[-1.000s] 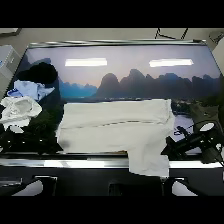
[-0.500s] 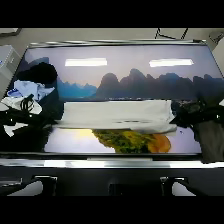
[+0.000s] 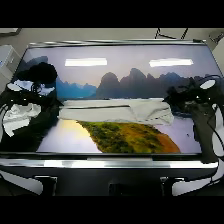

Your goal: Fold the clothes and pants, and hang the long-sleeved shirts on hangers.

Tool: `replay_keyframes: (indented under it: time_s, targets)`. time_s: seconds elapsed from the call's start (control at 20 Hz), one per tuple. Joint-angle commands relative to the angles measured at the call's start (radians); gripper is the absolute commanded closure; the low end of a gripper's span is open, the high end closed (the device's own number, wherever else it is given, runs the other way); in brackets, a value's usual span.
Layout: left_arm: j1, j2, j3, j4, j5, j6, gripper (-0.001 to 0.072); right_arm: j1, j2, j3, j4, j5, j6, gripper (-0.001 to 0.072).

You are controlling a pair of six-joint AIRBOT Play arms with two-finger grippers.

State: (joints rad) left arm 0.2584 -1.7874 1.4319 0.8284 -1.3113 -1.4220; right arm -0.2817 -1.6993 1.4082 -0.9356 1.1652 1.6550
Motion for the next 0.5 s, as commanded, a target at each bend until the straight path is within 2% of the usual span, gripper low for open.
replay_keyframes:
  time_s: [0.0, 0.05, 0.1, 0.15, 0.2, 0.25, 0.3, 0.45]
  targets:
    - [-0.019, -0.128, 0.049, -0.045, -0.014, -0.019, 0.0608, 0.026, -0.101, 0.023, 0.073, -0.034, -0.015, 0.0659]
    - [-0.016, -0.137, 0.050, -0.064, -0.026, -0.018, 0.0468, 0.028, -0.105, 0.023, 0.082, -0.034, -0.025, 0.0646]
    - [-0.006, -0.136, 0.055, -0.078, -0.037, -0.015, 0.0242, 0.022, -0.104, 0.032, 0.106, -0.023, -0.027, 0.0557]
    - [0.011, -0.132, 0.072, -0.077, -0.061, -0.014, 0.0148, 0.001, -0.104, 0.061, 0.137, 0.025, -0.053, 0.0395]
    - [0.038, -0.127, 0.105, -0.077, -0.105, -0.015, 0.0146, -0.030, -0.104, 0.100, 0.152, 0.089, -0.108, 0.0182]
    - [0.071, -0.119, 0.144, -0.077, -0.156, -0.016, 0.0087, -0.072, -0.104, 0.140, 0.150, 0.167, -0.166, -0.0008]
    - [0.103, -0.109, 0.179, -0.077, -0.203, -0.019, 0.0045, -0.129, -0.104, 0.168, 0.134, 0.242, -0.182, -0.0005]
    - [0.187, -0.033, 0.235, -0.077, -0.261, -0.037, 0.0045, -0.283, -0.106, 0.149, -0.004, 0.338, -0.127, -0.0004]
